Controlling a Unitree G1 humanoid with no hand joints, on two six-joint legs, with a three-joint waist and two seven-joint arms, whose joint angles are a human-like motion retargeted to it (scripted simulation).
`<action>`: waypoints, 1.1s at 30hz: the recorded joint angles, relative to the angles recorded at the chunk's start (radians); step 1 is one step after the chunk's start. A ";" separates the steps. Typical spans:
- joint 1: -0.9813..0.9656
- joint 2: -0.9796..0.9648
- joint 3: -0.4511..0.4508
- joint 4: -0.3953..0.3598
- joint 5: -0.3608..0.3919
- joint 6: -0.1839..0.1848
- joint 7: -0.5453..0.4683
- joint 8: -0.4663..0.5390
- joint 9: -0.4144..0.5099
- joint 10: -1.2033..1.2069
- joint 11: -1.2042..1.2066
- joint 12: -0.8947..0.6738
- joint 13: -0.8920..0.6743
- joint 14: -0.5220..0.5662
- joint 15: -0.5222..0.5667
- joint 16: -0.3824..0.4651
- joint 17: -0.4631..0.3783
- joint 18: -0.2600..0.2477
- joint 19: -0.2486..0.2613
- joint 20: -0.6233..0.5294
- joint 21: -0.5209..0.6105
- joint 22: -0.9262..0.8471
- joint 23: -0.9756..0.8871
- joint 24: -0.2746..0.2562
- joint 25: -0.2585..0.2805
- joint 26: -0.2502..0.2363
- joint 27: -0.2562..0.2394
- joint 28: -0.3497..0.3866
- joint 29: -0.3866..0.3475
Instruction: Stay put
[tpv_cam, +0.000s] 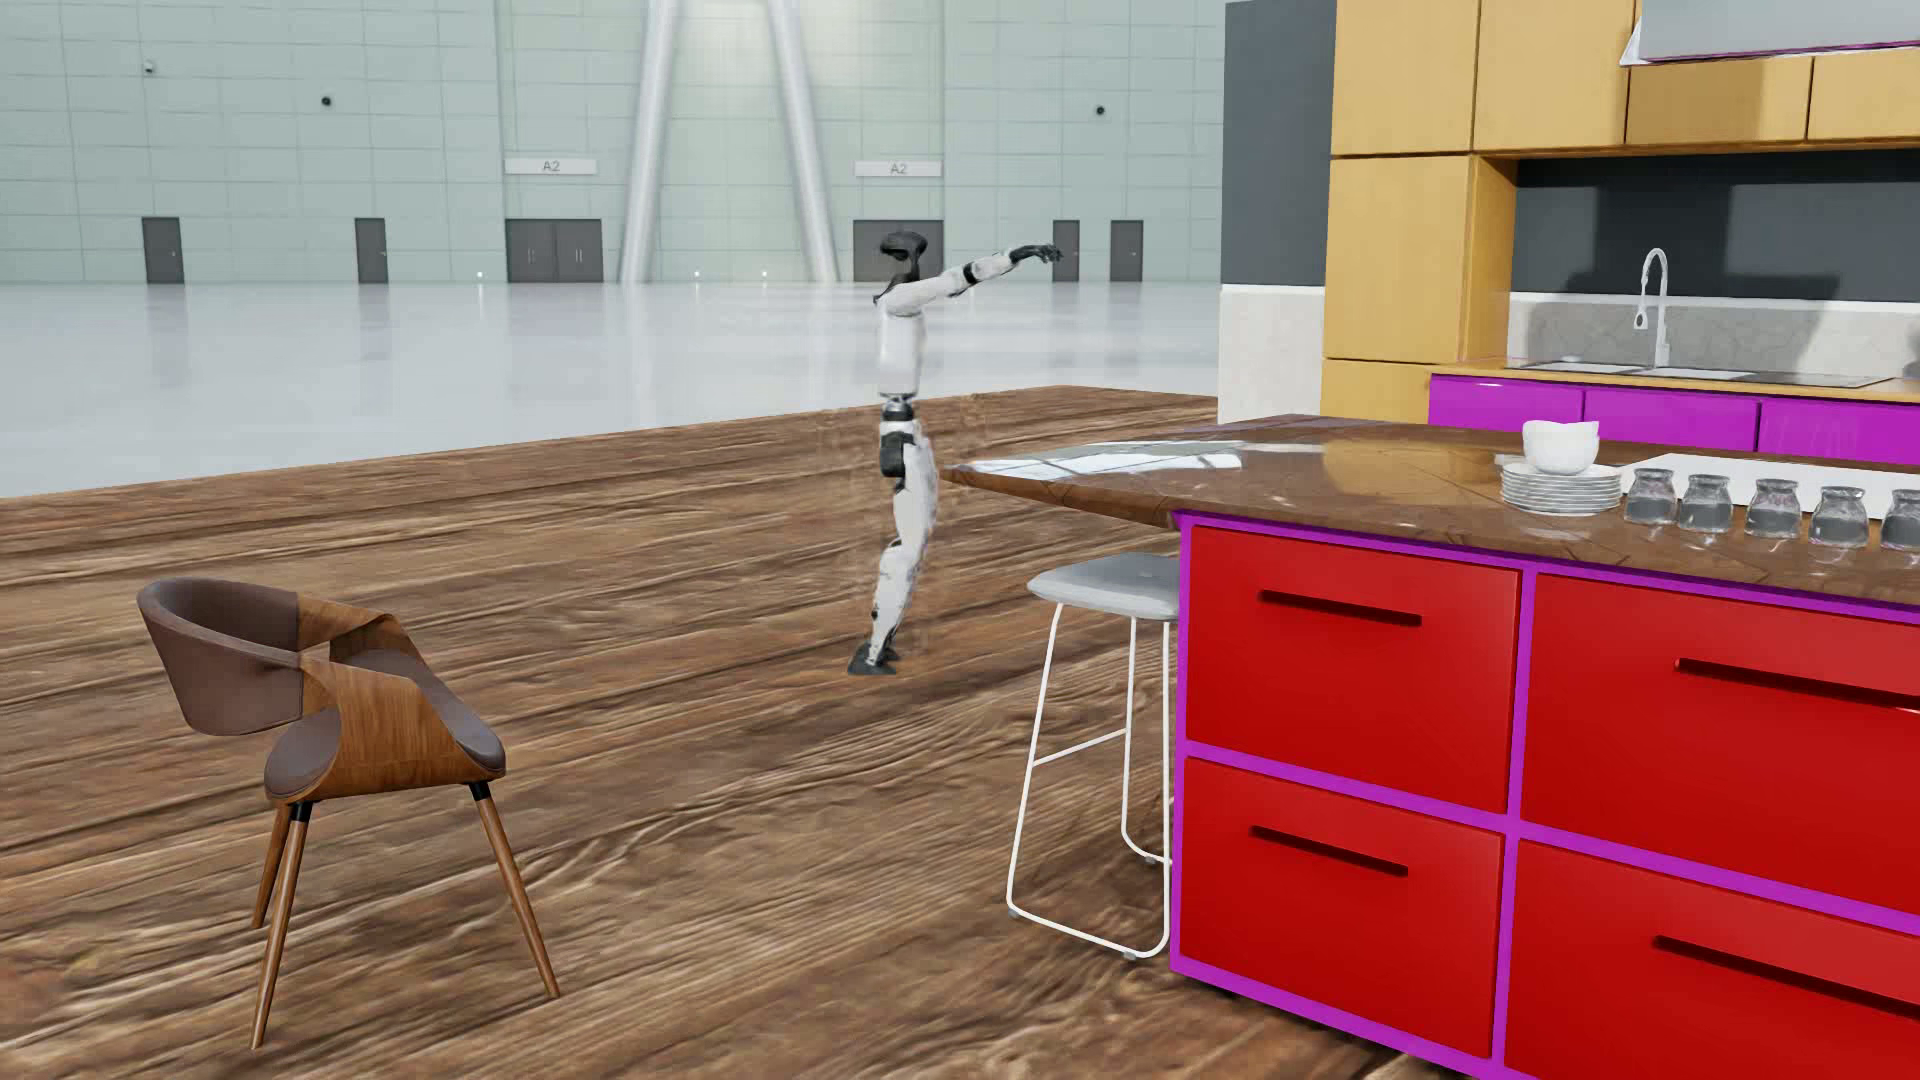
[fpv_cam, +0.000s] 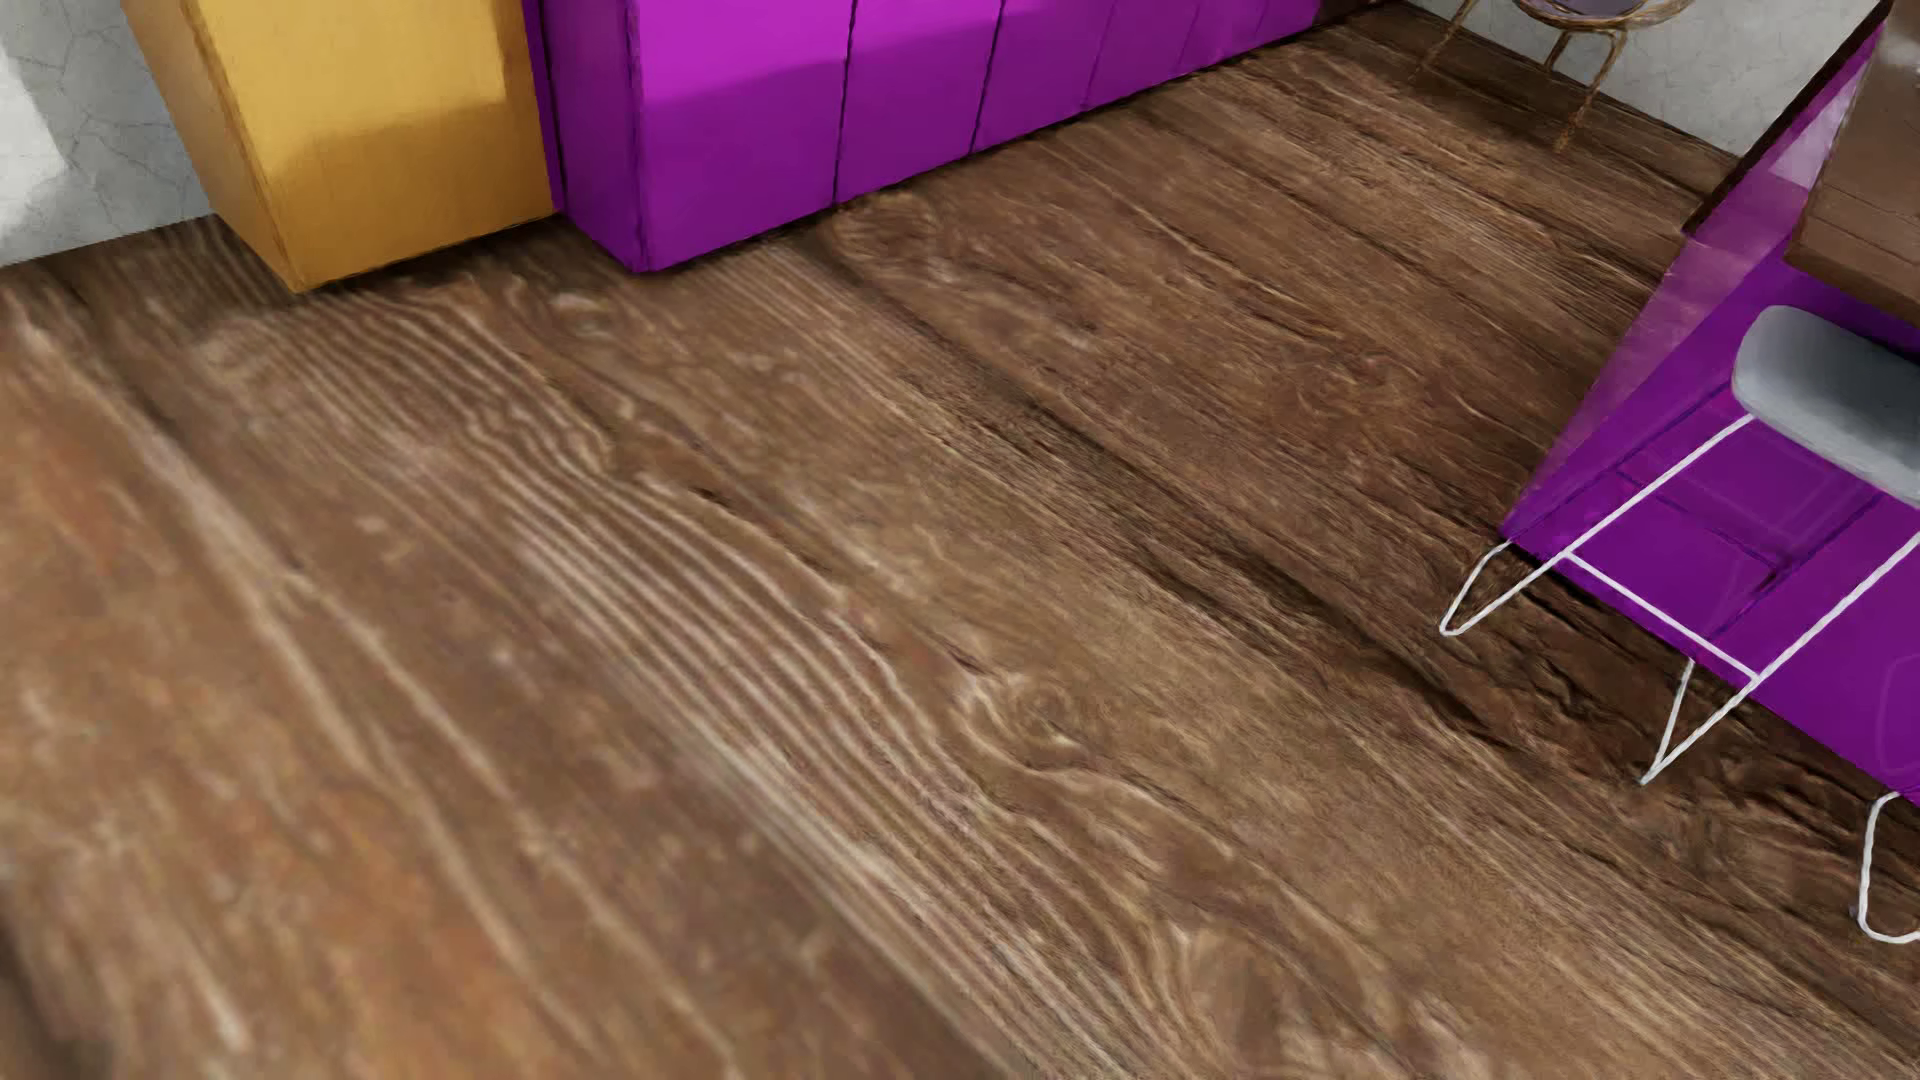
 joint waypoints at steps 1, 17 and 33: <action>-0.001 0.000 -0.018 0.002 0.001 0.005 0.000 0.000 -0.003 0.001 -0.001 0.007 0.013 -0.003 0.003 -0.009 0.015 0.000 0.000 -0.003 0.000 0.001 0.013 0.000 0.000 0.000 0.000 0.000 0.000; 0.012 -0.009 -0.172 -0.001 -0.011 0.211 0.000 0.000 -0.001 -0.045 0.002 -0.154 1.161 0.041 -0.007 -0.186 0.567 0.000 0.000 -0.066 0.000 0.019 -0.075 0.000 0.000 0.000 0.000 0.000 0.000; -0.003 -0.028 -0.188 -0.015 -0.018 0.219 0.000 0.000 -0.019 -0.037 0.007 -0.048 1.571 0.031 -0.037 -0.205 0.617 0.000 0.000 -0.058 -0.022 0.022 -0.377 0.000 0.000 0.000 0.000 0.000 0.000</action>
